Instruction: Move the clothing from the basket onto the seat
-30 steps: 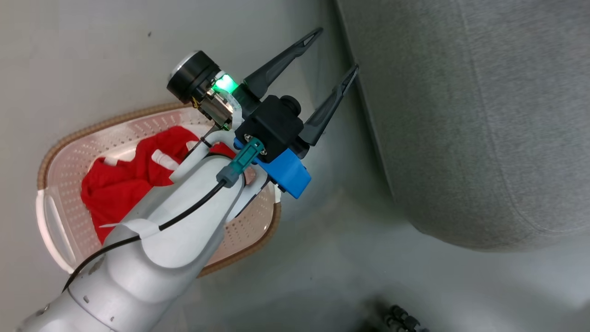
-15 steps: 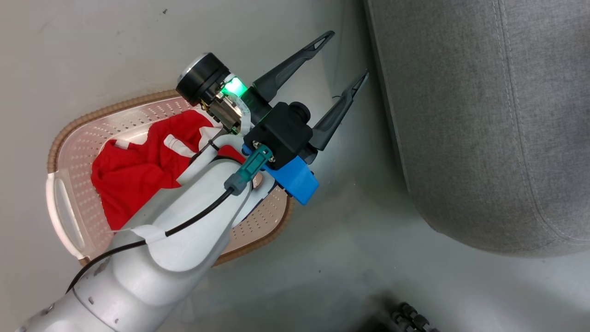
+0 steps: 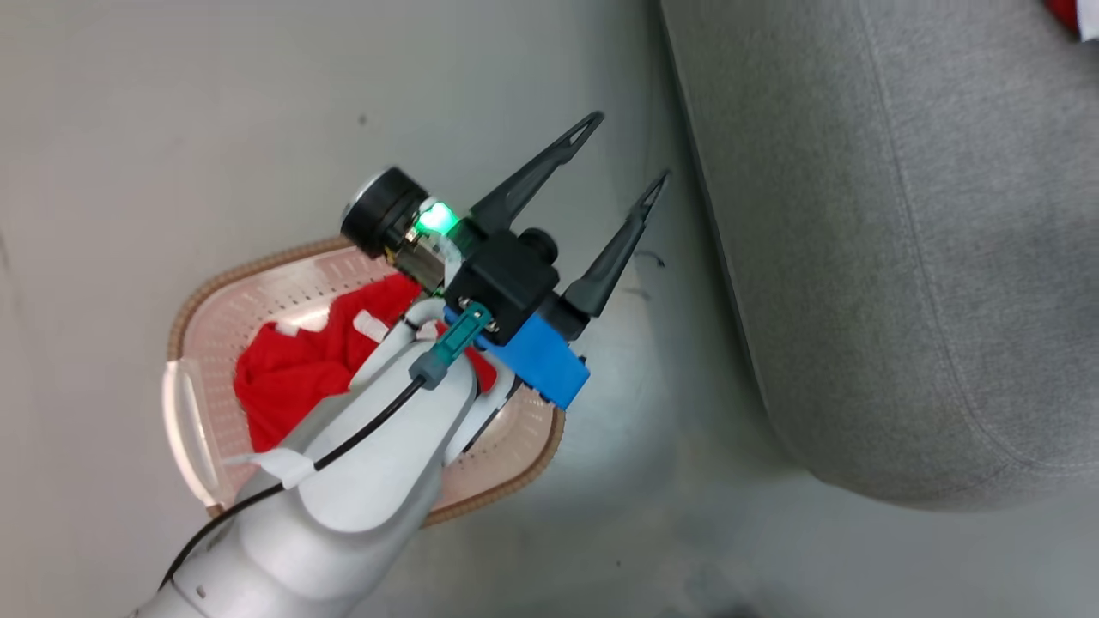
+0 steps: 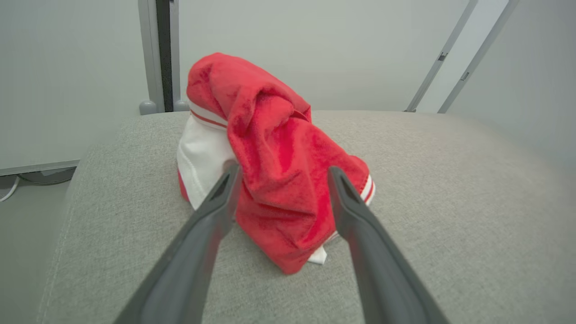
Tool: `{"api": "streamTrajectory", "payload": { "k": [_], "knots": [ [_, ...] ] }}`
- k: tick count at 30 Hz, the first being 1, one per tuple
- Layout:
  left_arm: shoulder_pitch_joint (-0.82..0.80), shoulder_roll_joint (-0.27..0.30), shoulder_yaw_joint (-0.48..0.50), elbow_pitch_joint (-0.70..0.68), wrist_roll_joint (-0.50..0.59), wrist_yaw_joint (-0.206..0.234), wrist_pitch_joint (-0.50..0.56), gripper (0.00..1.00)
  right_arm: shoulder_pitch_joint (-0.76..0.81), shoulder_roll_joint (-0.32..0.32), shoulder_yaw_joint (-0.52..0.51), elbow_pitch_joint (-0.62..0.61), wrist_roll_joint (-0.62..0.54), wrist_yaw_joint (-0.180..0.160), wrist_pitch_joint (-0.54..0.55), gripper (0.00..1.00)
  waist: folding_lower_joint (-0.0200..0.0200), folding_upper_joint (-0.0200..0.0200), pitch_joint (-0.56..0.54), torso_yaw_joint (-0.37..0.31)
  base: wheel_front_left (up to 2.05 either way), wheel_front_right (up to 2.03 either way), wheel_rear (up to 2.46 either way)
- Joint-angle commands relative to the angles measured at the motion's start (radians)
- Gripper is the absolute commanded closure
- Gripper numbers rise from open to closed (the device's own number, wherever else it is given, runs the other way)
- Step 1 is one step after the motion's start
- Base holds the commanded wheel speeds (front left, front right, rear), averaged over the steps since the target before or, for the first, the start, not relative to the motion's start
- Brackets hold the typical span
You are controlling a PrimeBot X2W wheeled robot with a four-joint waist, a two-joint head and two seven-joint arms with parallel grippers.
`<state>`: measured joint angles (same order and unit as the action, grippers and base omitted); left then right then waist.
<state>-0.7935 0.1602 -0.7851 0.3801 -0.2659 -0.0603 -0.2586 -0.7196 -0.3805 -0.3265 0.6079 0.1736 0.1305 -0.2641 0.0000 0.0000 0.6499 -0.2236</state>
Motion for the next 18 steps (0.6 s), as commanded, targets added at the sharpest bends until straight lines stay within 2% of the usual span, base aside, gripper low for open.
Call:
{"api": "streamTrajectory", "payload": {
  "k": [1, 11, 18],
  "knots": [
    [0.031, -0.001, 0.017, 0.007, -0.010, 0.010, -0.007, 0.00, 0.055, 0.015, 0.011, -0.035, -0.001, 0.000, -0.001, 0.00, 0.0000, 0.0000, -0.083, 0.026, 0.00, 0.00, 0.00],
    [0.248, 0.006, 0.188, -0.071, -0.036, 0.054, -0.008, 0.00, 0.268, 0.066, 0.130, -0.251, 0.007, 0.000, 0.000, 0.00, 0.0000, 0.0000, -0.292, 0.084, 0.00, 0.00, 0.00],
    [0.378, -0.010, 0.329, -0.113, -0.018, 0.066, -0.007, 0.00, 0.358, 0.133, 0.208, -0.353, 0.008, 0.000, -0.001, 0.00, 0.0000, 0.0000, -0.401, 0.142, 0.00, 0.00, 0.00]
  ]
}}
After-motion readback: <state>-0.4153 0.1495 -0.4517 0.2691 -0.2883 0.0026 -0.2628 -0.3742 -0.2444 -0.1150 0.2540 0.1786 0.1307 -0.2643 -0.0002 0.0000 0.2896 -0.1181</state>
